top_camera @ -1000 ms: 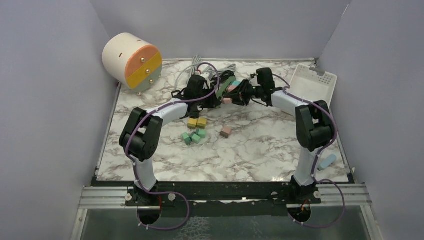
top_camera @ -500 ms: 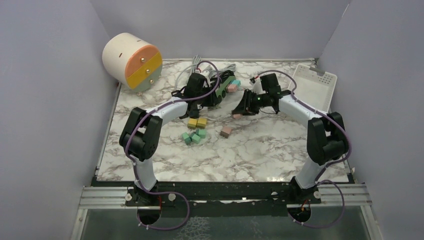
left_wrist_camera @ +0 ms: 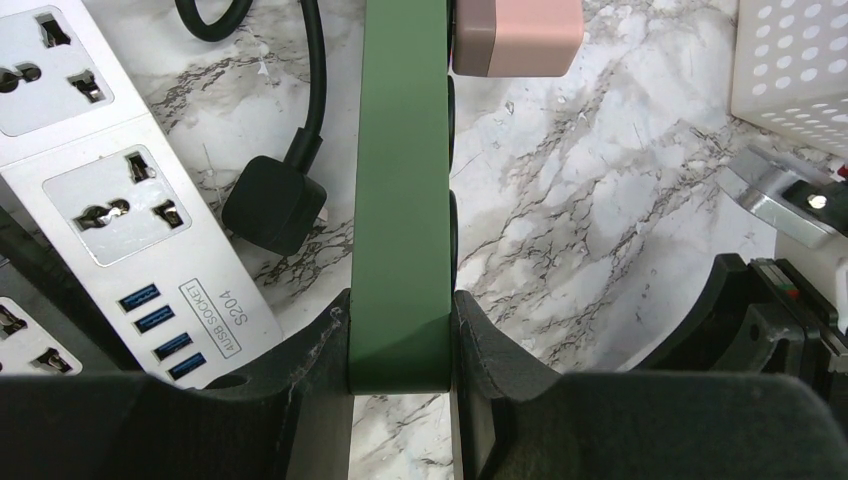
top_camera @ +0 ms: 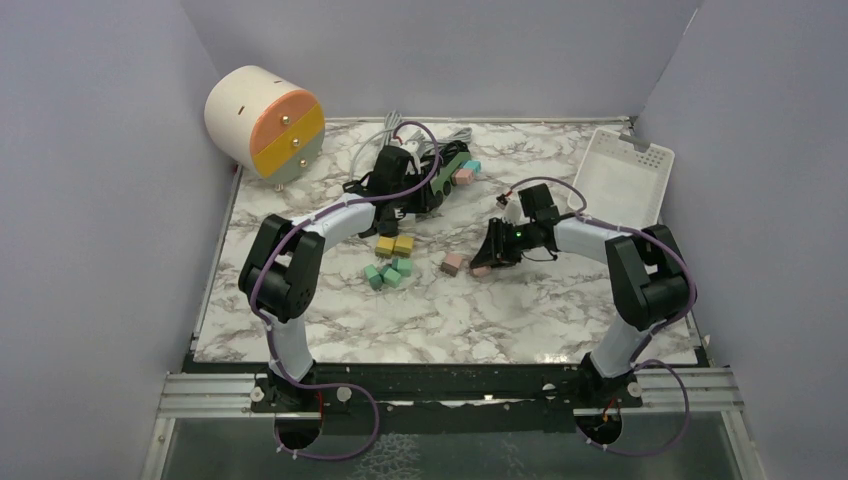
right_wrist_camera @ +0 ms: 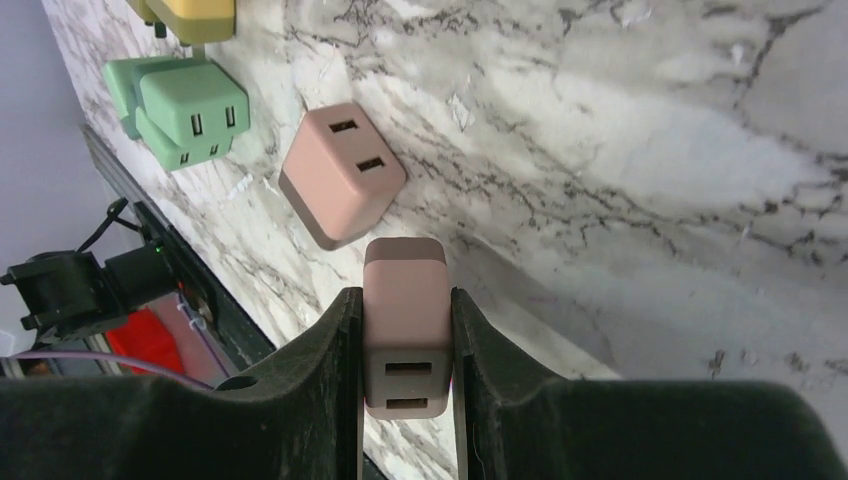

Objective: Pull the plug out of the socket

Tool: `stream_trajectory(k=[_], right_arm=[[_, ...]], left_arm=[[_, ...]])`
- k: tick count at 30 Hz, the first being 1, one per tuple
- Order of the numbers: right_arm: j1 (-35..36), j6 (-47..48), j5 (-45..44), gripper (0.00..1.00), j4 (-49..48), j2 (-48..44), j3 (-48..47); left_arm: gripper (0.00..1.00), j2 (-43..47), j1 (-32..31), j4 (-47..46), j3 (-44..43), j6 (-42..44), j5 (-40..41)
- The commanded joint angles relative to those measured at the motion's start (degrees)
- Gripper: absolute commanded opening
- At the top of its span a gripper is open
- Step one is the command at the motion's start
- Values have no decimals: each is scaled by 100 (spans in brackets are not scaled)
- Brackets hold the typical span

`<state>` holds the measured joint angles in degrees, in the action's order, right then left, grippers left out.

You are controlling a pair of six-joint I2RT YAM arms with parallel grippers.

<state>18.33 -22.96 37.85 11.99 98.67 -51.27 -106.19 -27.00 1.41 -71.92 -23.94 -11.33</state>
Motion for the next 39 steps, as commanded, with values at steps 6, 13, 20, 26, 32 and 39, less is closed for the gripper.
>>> stream_trajectory(k=[6, 13, 20, 26, 32, 39], right_arm=[[45, 616, 190, 40, 76, 579, -704], [200, 926, 25, 64, 545, 725, -1194], [215, 1096, -734, 69, 857, 487, -1281], [214, 961, -1589, 74, 689, 19, -1161], [211, 607, -2412, 86, 540, -305, -1292], [187, -636, -3360, 100, -155, -807, -1209]], left_arm=[[0, 99, 133, -259, -101, -40, 290], [0, 47, 134, -280, -129, -100, 248], [0, 37, 134, -277, -129, -119, 226], [0, 52, 134, -273, -121, -110, 219], [0, 177, 134, -330, 17, -111, 219], [0, 468, 96, -693, 380, -37, 164]])
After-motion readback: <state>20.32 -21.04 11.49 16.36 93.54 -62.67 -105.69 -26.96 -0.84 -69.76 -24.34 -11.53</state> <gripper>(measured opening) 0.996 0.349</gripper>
